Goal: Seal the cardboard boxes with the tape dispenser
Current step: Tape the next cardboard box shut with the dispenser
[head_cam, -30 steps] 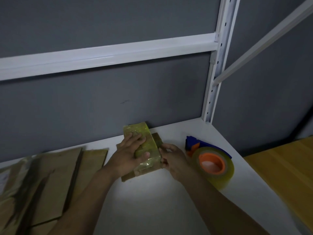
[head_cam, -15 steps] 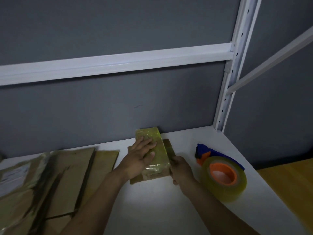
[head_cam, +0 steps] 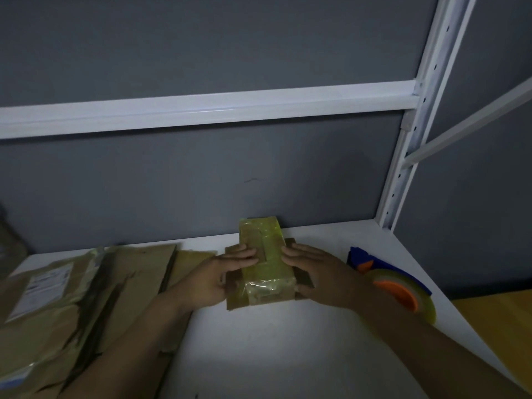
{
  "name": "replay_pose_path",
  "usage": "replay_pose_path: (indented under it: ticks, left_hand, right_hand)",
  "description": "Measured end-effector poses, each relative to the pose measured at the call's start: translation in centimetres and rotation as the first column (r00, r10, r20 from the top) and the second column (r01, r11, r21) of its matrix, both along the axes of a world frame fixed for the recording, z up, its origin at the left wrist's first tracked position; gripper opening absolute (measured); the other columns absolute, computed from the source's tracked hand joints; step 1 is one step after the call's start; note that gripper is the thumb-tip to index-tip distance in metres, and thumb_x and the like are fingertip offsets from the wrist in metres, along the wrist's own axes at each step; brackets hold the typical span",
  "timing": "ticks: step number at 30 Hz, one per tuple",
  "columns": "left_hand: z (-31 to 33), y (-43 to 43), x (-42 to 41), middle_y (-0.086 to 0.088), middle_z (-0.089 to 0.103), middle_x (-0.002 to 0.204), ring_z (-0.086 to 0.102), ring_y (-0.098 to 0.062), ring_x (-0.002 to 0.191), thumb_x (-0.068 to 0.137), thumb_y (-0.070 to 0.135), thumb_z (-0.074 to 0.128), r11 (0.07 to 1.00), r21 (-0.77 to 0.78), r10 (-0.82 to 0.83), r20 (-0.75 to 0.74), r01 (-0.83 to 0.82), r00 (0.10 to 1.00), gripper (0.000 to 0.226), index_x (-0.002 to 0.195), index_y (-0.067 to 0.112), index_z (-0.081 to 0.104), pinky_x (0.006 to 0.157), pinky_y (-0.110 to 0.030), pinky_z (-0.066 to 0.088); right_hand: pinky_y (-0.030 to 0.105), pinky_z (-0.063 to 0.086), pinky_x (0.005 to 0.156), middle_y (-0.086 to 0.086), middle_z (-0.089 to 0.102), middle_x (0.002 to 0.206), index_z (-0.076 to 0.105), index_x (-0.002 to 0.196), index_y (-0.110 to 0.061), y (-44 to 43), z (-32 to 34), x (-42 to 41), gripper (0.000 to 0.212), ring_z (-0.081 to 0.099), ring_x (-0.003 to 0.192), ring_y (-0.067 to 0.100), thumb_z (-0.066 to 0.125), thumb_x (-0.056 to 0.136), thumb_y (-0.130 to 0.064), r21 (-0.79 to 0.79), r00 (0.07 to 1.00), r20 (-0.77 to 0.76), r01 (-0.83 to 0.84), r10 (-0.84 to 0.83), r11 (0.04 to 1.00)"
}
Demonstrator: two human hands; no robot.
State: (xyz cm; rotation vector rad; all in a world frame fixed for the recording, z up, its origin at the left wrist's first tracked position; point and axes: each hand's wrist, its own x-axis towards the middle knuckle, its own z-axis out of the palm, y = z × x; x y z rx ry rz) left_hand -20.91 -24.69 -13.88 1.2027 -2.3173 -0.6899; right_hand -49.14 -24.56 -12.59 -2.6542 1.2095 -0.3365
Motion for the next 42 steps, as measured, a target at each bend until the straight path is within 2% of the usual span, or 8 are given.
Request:
replay_pose_path:
  ticks: [4,9,15,17,21,26,34,42]
  left_hand:
    - [-0.4,-0.2,-0.2,0.018,0.04,0.142,0.02,0.017,0.136,0.075,0.017,0.082,0.993,-0.114,0.008,-0.017,-0.01,1.0,0.067,0.134,0.021,0.051,0.111,-0.007,0.017]
    - [-2.2,0.0,-0.9,0.018,0.051,0.138,0.034,0.008,0.135,0.066,0.048,0.077,0.955,-0.27,0.098,-0.097,-0.121,0.99,0.068,0.126,0.022,0.063,0.11,-0.014,0.029]
    - [-2.0,0.8,-1.8,0.029,0.039,0.14,0.023,0.013,0.136,0.052,0.078,0.069,0.96,-0.243,0.13,-0.068,-0.142,0.989,0.096,0.129,0.023,0.059,0.11,-0.009,0.021]
    - [-1.5,0.7,-1.4,0.036,0.029,0.141,0.019,0.012,0.137,0.046,0.086,0.063,0.978,-0.183,0.106,0.015,-0.101,0.994,0.106,0.134,0.028,0.051,0.111,-0.012,0.021]
    - [-1.5,0.7,-2.5,0.018,0.052,0.127,0.047,-0.004,0.122,0.07,0.085,0.048,0.947,-0.27,0.155,-0.101,-0.177,0.983,0.08,0.113,0.02,0.063,0.098,-0.016,0.037]
    - [-2.7,1.0,-4.4,0.017,0.057,0.116,0.05,-0.006,0.114,0.063,0.086,0.053,0.908,-0.264,0.272,-0.216,-0.324,0.938,0.079,0.099,0.016,0.065,0.091,-0.013,0.037]
    - [-2.9,0.4,-1.8,0.033,0.049,0.134,0.034,0.004,0.137,0.072,0.075,0.06,0.972,-0.161,0.134,-0.224,-0.172,0.965,0.069,0.122,0.028,0.062,0.112,-0.016,0.028]
    - [-1.5,0.6,-0.8,0.035,0.039,0.141,0.023,0.01,0.139,0.071,0.079,0.054,0.998,-0.027,0.062,-0.08,-0.064,0.995,0.075,0.132,0.036,0.049,0.116,-0.014,0.017]
  right_hand:
    - [0.011,-0.004,0.11,-0.02,0.007,0.148,0.025,0.15,-0.021,-1.0,0.0,0.2,0.067,-0.001,0.137,-0.005,0.054,0.094,-0.044,-0.059,0.997,-0.042,-0.067,0.065,0.996]
    - [0.041,0.045,0.104,0.013,0.049,0.141,0.055,0.13,-0.002,-0.7,-2.1,1.3,0.063,0.046,0.13,0.023,0.074,0.079,-0.036,-0.185,0.995,0.098,0.008,0.01,0.983]
    - [0.017,0.02,0.109,-0.018,0.015,0.15,0.027,0.149,-0.025,0.0,-1.3,1.0,0.085,0.01,0.132,-0.007,0.068,0.079,-0.054,0.058,0.991,0.133,0.002,-0.01,0.998]
    - [0.017,0.023,0.108,-0.019,0.019,0.146,0.034,0.146,-0.026,0.0,-0.6,1.1,0.074,0.015,0.135,-0.004,0.062,0.083,-0.055,0.101,0.984,0.18,-0.02,0.001,0.995]
    - [0.018,0.039,0.097,-0.005,0.045,0.126,0.06,0.116,-0.018,-0.5,-1.4,2.7,0.056,0.041,0.117,0.005,0.04,0.084,-0.06,-0.007,0.943,0.323,0.092,-0.085,0.996]
    - [0.014,0.04,0.086,0.006,0.055,0.116,0.064,0.095,-0.011,-0.1,-4.8,4.8,0.043,0.045,0.109,0.007,0.055,0.082,-0.051,-0.085,0.83,0.531,0.25,-0.168,0.965]
    - [0.014,0.023,0.11,-0.016,0.024,0.149,0.045,0.141,-0.02,0.1,-3.7,1.5,0.046,0.022,0.137,-0.002,0.052,0.096,-0.028,0.02,0.929,0.369,0.036,-0.04,0.999]
    - [-0.003,0.025,0.094,-0.01,0.04,0.141,0.055,0.132,-0.015,0.3,-2.3,1.7,0.042,0.036,0.124,0.0,0.061,0.092,-0.026,0.103,0.922,0.373,0.068,-0.102,0.992]
